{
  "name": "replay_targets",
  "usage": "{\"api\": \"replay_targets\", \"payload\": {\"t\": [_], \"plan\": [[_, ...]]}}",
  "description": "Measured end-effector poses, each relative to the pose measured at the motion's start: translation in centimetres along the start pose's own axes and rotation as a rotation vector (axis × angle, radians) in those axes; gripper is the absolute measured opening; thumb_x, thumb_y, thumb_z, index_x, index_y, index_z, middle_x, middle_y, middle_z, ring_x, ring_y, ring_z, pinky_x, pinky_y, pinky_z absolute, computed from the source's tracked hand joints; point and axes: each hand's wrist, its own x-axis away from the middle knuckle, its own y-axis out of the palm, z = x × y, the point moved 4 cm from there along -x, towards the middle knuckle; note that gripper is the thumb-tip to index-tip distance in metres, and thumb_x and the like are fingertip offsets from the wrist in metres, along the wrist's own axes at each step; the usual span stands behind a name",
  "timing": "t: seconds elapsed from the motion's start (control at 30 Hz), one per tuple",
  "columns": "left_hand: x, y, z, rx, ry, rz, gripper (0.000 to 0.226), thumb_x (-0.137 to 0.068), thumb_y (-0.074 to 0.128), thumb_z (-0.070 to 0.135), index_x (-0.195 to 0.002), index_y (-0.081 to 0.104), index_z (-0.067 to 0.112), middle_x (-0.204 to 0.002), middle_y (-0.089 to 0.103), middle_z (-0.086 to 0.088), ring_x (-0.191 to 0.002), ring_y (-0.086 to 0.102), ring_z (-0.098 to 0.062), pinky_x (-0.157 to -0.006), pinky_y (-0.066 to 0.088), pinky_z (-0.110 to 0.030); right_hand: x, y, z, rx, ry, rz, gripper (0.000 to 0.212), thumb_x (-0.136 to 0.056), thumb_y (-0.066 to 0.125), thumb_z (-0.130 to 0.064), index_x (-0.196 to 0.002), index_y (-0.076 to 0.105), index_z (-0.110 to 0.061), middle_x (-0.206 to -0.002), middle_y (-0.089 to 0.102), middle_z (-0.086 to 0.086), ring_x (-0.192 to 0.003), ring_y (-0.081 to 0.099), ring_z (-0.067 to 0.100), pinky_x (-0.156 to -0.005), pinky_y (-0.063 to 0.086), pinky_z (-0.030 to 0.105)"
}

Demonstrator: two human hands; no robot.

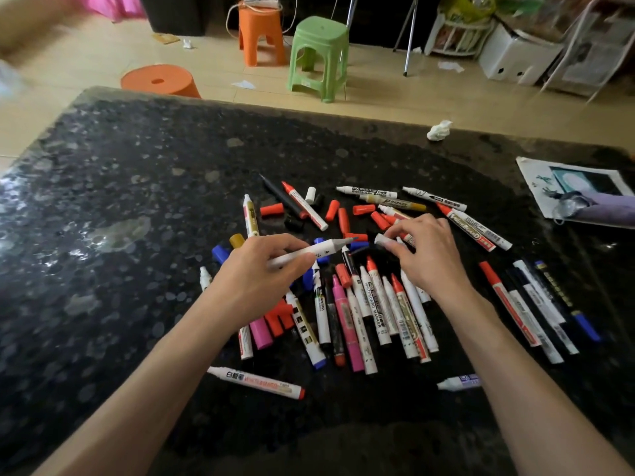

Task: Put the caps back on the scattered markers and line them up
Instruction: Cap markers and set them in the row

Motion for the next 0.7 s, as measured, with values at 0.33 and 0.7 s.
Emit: {"api": "replay_targets", "payload": {"t": [0.33,0.7], "plan": [[-0.4,1.2,0.7,-0.044,0.007,-0.041,0.016,-0.100,0.063,0.039,-0.110,0.075,0.041,-0.063,0.062,0.012,-0.045,0.047,-0.002,-0.045,0.037,-0.016,5.6,-3.5,0.4,-0.729,-0.111,-0.003,0.017,-0.100,0.068,-0.020,-0.114,0.074,-0.028,-0.109,0.075,-0.012,-0.104,0.071,0.005,-0.094,0.056,0.028],[-0.7,2.9,2.1,-0.067,0.069,-0.108,0.015,-0.096,0.066,0.037,-0.104,0.073,0.048,-0.076,0.071,-0.009,-0.044,0.041,-0.005,-0.043,0.033,-0.019,7.7,-3.3,0.1,-0.735,-0.203,-0.019,0.017,-0.099,0.070,-0.023,-0.114,0.076,-0.024,-0.106,0.075,-0.012,-0.106,0.070,0.011,-0.095,0.057,0.038]]}}
